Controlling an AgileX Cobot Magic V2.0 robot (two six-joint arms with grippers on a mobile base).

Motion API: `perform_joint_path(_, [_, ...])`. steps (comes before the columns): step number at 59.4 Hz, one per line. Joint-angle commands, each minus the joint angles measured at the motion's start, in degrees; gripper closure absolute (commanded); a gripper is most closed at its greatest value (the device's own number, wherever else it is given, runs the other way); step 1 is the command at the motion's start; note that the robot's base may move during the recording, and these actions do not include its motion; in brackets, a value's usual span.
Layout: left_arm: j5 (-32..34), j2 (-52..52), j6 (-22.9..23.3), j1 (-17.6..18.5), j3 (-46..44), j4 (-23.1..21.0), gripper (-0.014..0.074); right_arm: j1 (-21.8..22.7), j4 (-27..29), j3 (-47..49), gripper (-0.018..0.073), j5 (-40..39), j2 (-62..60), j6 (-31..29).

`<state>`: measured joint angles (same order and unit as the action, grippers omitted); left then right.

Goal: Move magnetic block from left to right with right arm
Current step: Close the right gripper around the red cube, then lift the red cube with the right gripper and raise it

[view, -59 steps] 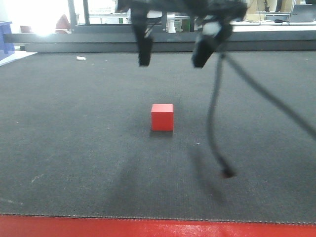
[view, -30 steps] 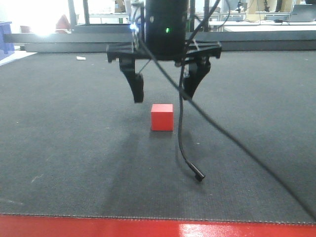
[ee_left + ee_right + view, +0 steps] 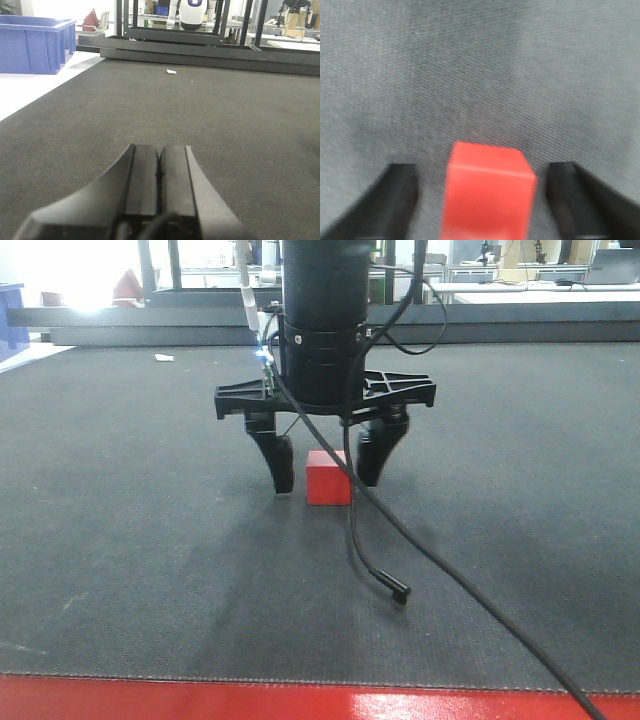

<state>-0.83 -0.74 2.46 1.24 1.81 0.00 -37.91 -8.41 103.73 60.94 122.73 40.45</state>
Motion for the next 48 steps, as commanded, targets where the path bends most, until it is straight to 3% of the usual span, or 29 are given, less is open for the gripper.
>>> perform_joint_path(1, [5.17,-0.78,0.25,0.3,0.48,0.0,0.0713,0.54,-0.55,1.98,0.0211,-1.56,-3.78,-0.04])
perform_joint_path(7, [5.17,-0.78,0.25,0.3,0.48,0.0,0.0713,1.13,0.3,1.98,0.0351,-1.61,-3.78,-0.04])
perform_joint_path(11, [5.17,-0.78,0.25,0.3,0.48,0.0,0.0712,1.54,0.35,1.98,0.0381,-1.62,-3.9,-0.04])
perform_joint_path(21, [5.17,-0.78,0.25,0.3,0.48,0.0,0.0713,2.67,0.3,1.98,0.0386,-1.72,-6.48,-1.72])
perform_joint_path(31, [5.17,-0.78,0.25,0.3,0.48,0.0,0.0713,4.54,0.3,1.01,0.0386,-2.02,-11.01,-11.76])
perform_joint_path(39, [5.17,-0.78,0.25,0.3,0.48,0.0,0.0713,6.46,0.3,-3.12,0.0386,-2.51,-15.93,-18.43])
perform_joint_path(48, [5.17,-0.78,0.25,0.3,0.48,0.0,0.0712,9.87,0.3,-12.21,0.0386,-6.44,-22.86,-20.32])
